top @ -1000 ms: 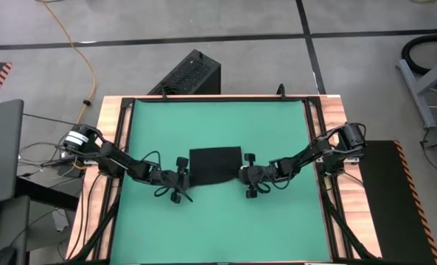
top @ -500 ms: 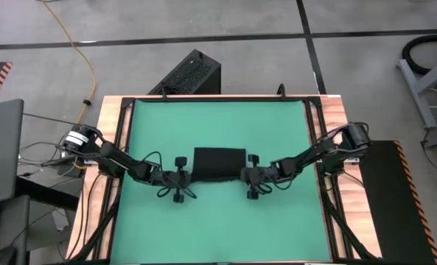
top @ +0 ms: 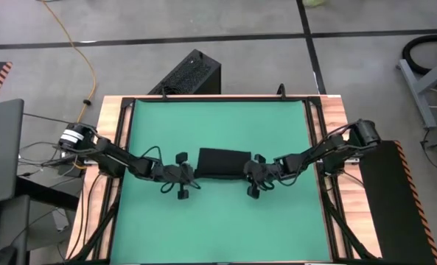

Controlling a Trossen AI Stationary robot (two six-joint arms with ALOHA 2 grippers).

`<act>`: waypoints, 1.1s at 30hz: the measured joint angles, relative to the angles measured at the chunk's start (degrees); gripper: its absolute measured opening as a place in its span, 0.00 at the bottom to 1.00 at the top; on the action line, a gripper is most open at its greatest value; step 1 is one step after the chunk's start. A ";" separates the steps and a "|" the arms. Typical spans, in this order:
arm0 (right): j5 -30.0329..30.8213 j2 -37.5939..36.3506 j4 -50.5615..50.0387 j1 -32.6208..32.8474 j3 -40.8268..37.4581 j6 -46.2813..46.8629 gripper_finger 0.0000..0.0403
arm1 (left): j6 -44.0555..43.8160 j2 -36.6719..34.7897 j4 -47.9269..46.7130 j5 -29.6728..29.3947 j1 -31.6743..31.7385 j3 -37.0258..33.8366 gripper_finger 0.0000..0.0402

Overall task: Roll towel
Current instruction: Roll the brown towel

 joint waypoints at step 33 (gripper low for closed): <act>3.84 -0.11 -23.75 2.40 11.91 27.46 0.06 | -6.14 -0.09 -3.14 8.21 7.16 6.25 0.00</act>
